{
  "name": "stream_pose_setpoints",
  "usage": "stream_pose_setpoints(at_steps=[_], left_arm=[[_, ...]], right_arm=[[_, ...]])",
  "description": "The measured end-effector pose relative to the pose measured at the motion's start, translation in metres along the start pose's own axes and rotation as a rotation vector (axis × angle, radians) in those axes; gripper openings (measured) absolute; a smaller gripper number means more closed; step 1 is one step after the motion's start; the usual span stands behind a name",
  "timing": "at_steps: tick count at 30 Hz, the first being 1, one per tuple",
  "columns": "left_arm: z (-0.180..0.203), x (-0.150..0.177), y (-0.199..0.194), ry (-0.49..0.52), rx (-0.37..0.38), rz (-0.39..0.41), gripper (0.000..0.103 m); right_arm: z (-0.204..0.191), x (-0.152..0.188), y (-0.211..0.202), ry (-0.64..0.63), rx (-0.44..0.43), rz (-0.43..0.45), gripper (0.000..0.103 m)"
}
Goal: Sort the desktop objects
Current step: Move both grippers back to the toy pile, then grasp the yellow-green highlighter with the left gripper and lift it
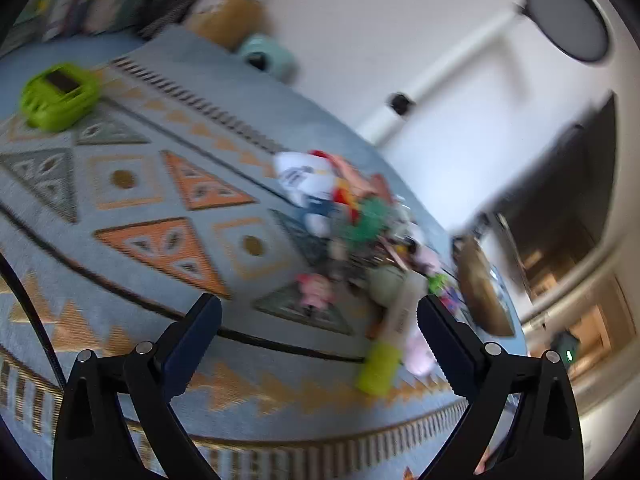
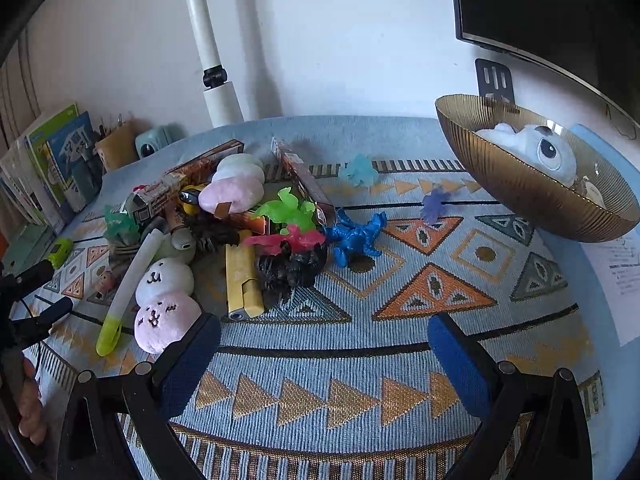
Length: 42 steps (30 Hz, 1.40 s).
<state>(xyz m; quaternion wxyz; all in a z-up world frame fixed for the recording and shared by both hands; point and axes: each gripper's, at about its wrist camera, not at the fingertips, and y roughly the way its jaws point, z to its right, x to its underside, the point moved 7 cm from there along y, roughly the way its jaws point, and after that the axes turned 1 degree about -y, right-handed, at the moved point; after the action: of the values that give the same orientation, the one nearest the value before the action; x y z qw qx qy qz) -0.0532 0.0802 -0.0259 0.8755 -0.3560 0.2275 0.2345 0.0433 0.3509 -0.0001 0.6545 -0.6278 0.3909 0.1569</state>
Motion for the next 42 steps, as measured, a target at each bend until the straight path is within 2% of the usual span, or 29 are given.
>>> stream_pose_setpoints(at_steps=[2, 4, 6, 8, 9, 10, 12, 15, 18, 20, 21, 27, 30, 34, 37, 39, 42], left_arm=[[0.018, 0.004, -0.004, 0.089, -0.02, 0.031, 0.098], [0.048, 0.014, -0.002, 0.237, -0.036, 0.035, 0.098], [0.075, 0.026, 0.008, 0.416, -0.107, 0.016, 0.098], [0.089, 0.032, 0.022, 0.528, -0.163, -0.016, 0.096], [0.092, 0.034, 0.031, 0.561, -0.172, -0.041, 0.083], [0.092, 0.035, 0.037, 0.567, -0.165, -0.069, 0.065], [0.088, 0.036, 0.052, 0.541, -0.151, -0.139, 0.055], [0.082, 0.039, 0.066, 0.52, -0.14, -0.194, 0.053], [0.085, 0.039, 0.069, 0.509, -0.109, -0.195, 0.052], [0.087, 0.042, 0.072, 0.504, -0.085, -0.214, 0.033], [0.086, 0.045, 0.076, 0.5, -0.081, -0.236, 0.02], [0.09, 0.043, 0.058, 0.461, -0.055, -0.188, 0.02], [0.083, 0.045, 0.037, 0.44, -0.077, -0.152, 0.02], [0.063, 0.042, 0.022, 0.345, -0.062, -0.116, 0.02], [0.043, 0.039, 0.026, 0.249, -0.073, -0.133, 0.02], [0.044, 0.036, 0.025, 0.248, -0.072, -0.112, 0.02], [0.04, 0.041, 0.033, 0.254, -0.105, -0.15, 0.02]], right_arm=[[0.0, 0.0, 0.0, 0.001, 0.0, 0.0, 0.103], [0.0, 0.0, 0.0, 0.001, -0.001, -0.003, 0.103], [-0.001, 0.0, 0.0, 0.001, 0.0, -0.004, 0.103], [-0.001, -0.001, -0.001, 0.002, -0.001, -0.002, 0.103], [-0.001, -0.001, -0.001, 0.002, -0.001, -0.002, 0.103], [-0.001, -0.001, 0.0, 0.003, -0.002, -0.002, 0.103], [-0.001, -0.001, -0.001, 0.003, -0.003, -0.002, 0.103], [-0.002, 0.0, -0.001, 0.0, -0.005, -0.003, 0.103], [-0.002, -0.001, -0.001, -0.001, -0.008, -0.003, 0.103], [-0.002, -0.001, -0.001, 0.0, -0.007, -0.004, 0.103], [-0.002, -0.001, -0.001, 0.0, -0.006, -0.003, 0.103], [-0.002, -0.001, -0.001, 0.0, -0.009, -0.004, 0.103], [-0.003, 0.0, -0.001, -0.001, -0.015, -0.004, 0.103], [-0.002, 0.001, 0.001, 0.004, -0.015, -0.021, 0.103], [0.001, 0.001, 0.001, 0.015, -0.019, -0.024, 0.103], [0.001, 0.001, 0.001, 0.016, -0.022, -0.025, 0.103], [0.0, 0.002, 0.001, 0.01, -0.025, -0.029, 0.103]])
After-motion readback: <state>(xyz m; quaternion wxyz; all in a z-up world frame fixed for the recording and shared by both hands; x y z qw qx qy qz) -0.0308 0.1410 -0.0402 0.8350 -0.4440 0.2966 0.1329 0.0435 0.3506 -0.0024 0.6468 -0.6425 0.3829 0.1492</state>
